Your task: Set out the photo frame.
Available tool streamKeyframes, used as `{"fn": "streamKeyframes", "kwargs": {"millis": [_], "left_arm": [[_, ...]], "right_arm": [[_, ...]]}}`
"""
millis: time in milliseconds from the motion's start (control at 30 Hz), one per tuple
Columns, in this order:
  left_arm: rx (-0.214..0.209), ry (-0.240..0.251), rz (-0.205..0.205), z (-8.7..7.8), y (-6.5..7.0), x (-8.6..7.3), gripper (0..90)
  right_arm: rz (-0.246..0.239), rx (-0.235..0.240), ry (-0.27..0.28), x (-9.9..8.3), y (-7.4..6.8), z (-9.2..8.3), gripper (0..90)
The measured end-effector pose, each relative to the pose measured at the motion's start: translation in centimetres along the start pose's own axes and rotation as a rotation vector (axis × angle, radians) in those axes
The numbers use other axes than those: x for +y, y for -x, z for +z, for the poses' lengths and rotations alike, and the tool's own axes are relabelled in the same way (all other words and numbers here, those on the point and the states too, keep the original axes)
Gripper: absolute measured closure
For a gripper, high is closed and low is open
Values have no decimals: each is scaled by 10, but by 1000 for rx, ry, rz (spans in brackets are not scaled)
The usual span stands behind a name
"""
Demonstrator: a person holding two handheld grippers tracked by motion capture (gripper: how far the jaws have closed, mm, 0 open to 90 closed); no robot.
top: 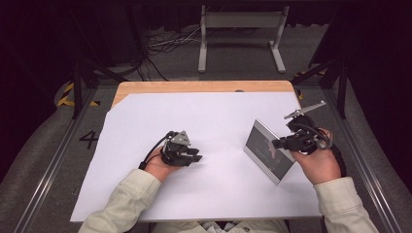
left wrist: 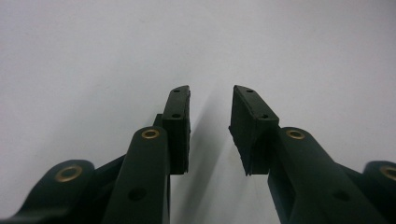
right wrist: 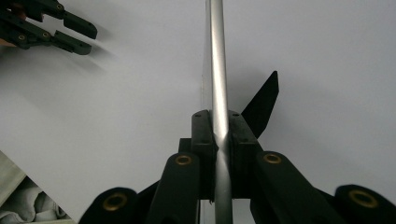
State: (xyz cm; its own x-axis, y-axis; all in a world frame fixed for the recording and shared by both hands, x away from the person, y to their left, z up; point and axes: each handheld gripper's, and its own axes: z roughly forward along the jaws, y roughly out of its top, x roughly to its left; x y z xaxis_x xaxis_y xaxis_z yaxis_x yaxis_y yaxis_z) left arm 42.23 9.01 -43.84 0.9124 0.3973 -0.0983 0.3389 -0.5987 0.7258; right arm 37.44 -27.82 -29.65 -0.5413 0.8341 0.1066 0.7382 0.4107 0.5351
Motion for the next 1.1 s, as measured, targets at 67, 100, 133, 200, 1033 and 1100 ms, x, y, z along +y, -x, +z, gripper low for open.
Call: {"fn": "streamKeyframes", "kwargs": {"millis": [67, 100, 133, 200, 1033, 1100], "left_arm": [[3, 3, -9, -2, 0, -1, 681], [5, 4, -7, -3, -1, -2, 681], [8, 0, -11, -4, -1, -3, 680], [9, 3, -12, -4, -1, -4, 680], [86, 12, -93, -32, -3, -31, 678], [88, 9, -95, -34, -4, -33, 678]], "right_arm": [[-9, 2, 0, 2, 0, -1, 840], [-12, 4, 0, 3, -1, -1, 840], [-23, 8, 2, 4, -1, -1, 840], [-28, 12, 3, 5, -1, -2, 840], [-237, 95, -6, 44, -20, 3, 840], [-248, 99, -5, 46, -21, 4, 840]]}}
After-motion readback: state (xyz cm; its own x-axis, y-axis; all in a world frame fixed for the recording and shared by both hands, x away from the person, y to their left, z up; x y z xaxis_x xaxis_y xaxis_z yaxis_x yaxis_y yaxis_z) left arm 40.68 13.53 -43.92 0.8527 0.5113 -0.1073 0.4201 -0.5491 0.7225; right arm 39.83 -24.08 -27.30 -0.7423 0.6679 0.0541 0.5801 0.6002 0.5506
